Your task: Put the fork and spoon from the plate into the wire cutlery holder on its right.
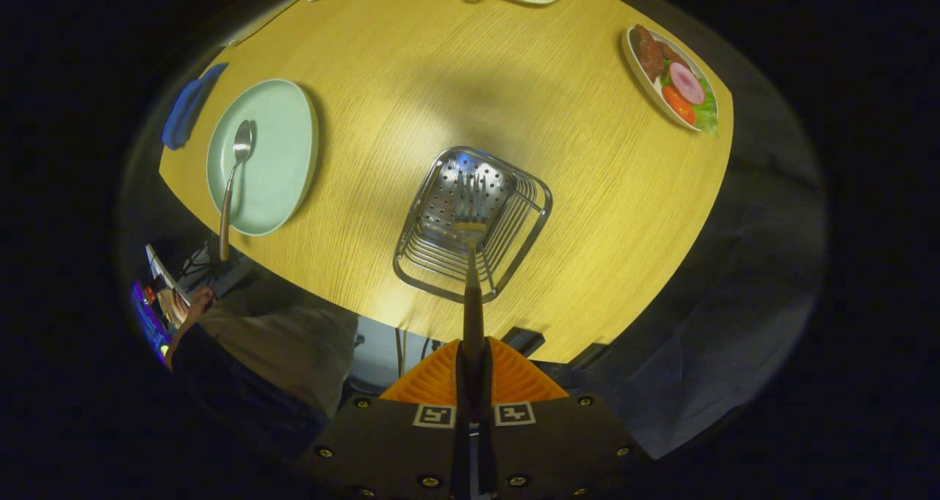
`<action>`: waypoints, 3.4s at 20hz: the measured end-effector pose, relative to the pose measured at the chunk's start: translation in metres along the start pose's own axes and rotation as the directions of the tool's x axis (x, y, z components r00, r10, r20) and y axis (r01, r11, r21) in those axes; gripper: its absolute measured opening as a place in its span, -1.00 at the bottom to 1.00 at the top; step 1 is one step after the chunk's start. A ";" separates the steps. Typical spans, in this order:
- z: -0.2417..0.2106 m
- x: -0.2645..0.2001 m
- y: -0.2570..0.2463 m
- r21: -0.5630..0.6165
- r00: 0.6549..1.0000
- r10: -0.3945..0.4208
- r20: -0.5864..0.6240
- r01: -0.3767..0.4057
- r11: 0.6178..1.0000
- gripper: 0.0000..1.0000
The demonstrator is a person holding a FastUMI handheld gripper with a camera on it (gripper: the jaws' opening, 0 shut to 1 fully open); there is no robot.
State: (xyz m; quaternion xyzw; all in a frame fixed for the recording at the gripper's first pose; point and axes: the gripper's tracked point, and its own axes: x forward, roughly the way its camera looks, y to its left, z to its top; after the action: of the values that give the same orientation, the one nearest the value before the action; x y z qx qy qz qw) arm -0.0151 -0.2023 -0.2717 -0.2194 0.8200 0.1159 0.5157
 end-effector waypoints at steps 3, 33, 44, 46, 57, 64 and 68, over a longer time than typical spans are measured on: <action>0.010 -0.006 0.001 0.034 1.000 0.024 0.001 -0.025 0.999 -0.77; -0.006 -0.060 0.176 0.094 0.849 0.149 0.508 -0.226 0.970 -0.44; 0.011 -0.044 0.241 0.062 0.838 0.228 0.496 -0.296 0.953 -0.45; 0.018 -0.037 0.256 0.047 0.838 0.253 0.483 -0.313 0.949 -0.45; 0.054 0.005 0.304 0.058 0.837 0.309 0.451 -0.373 0.926 -0.45; 0.069 0.040 0.315 0.076 0.869 0.273 0.412 -0.332 0.940 -0.44; 0.074 0.052 0.320 0.079 0.880 0.268 0.392 -0.322 0.943 -0.45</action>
State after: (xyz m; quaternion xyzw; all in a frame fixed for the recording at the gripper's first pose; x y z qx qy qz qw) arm -0.1292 0.0968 -0.3623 -0.0280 0.7359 0.1744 0.6537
